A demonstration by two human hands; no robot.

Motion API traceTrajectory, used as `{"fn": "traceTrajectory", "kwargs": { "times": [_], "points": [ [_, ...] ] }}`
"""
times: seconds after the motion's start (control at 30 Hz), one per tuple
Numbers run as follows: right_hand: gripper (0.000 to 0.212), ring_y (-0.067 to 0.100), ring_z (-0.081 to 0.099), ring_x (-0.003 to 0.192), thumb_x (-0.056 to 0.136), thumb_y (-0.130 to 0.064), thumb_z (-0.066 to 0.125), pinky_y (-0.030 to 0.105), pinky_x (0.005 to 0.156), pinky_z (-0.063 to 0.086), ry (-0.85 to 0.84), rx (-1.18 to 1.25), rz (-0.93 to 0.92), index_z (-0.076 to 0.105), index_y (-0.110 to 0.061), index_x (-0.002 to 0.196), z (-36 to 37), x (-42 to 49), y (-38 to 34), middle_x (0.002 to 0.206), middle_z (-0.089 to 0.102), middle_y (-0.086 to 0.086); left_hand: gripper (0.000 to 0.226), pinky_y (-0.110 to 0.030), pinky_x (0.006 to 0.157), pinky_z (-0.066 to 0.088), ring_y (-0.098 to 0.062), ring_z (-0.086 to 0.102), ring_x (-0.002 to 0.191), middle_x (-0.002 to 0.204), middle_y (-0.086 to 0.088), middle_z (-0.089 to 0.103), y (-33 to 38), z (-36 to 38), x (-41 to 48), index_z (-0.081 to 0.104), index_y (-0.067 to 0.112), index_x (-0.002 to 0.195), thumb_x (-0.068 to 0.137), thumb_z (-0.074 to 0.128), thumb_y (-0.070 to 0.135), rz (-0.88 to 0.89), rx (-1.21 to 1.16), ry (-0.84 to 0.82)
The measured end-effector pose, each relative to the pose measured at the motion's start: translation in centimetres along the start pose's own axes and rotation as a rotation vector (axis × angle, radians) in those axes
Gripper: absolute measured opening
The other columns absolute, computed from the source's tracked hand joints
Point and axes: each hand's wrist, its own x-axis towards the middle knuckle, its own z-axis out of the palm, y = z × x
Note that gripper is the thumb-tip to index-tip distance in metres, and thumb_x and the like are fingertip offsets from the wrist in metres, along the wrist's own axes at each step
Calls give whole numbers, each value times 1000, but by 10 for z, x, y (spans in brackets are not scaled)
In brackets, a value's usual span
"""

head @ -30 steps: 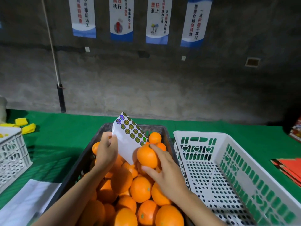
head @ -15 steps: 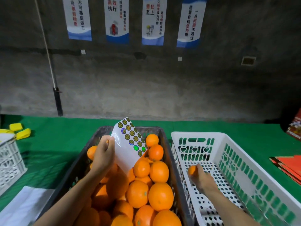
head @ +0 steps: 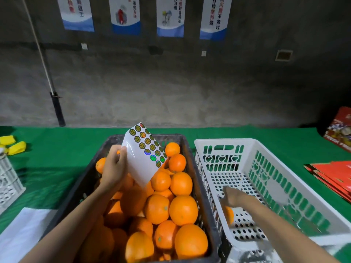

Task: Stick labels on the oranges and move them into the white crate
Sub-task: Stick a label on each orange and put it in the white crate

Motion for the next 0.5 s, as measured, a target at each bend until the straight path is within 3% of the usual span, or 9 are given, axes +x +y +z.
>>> {"fn": "traceTrajectory", "kwargs": {
  "times": [0.03,0.1,0.2,0.3,0.37,0.4,0.43,0.5],
  "points": [
    [25,11,58,70,107,-33,41,26,67,44,-57,-23,-80,54,-13,114,-11,-13,-5,99,64,4,25,-27,59,38,-3,49,70,81,4,51,1,1,0,51,13,88,106,38,24,-2,9,0],
    [27,16,72,83,106,-33,41,28,64,55,-224,130,-163,58,-12,110,-22,-38,-5,98,72,3,28,-28,56,36,-6,45,66,76,2,48,3,3,0,45,17,79,105,37,23,3,27,-5],
    [60,32,74,98,104,-52,34,42,76,62,-470,332,-195,42,-3,138,-32,-70,-4,112,73,17,30,-30,56,36,-16,42,68,76,-7,47,6,6,1,47,2,83,105,36,19,-10,39,-12],
    [80,33,75,90,99,-68,22,46,78,62,-489,279,-155,7,-15,158,-30,-88,-17,128,65,21,30,-36,63,41,-20,45,75,88,-20,53,7,8,1,50,-4,97,105,36,21,-72,24,-6],
    [76,24,75,75,97,-73,17,41,72,62,-392,186,-133,8,-29,159,-12,-95,-22,126,64,16,29,-40,65,44,-21,47,76,95,-26,55,7,7,-3,50,-1,102,106,35,23,-98,4,-13],
    [75,21,73,76,97,-72,17,39,76,60,-318,178,-139,14,-28,158,1,-94,-22,120,65,13,29,-40,65,45,-22,47,76,97,-27,56,8,6,-5,49,-1,103,106,34,24,-105,-4,-13],
    [74,22,70,95,98,-70,17,41,90,54,-239,228,-159,18,-28,158,15,-89,-19,126,62,12,28,-40,66,45,-22,48,77,99,-29,55,7,6,-5,49,-1,104,106,35,23,-109,-11,-11],
    [75,23,34,146,95,-75,20,50,121,23,-184,450,-199,13,-36,159,33,-83,-8,162,29,1,28,-43,69,47,-23,48,78,101,-30,55,7,5,-5,48,-2,104,106,34,22,-117,-15,-15]
  ]
}}
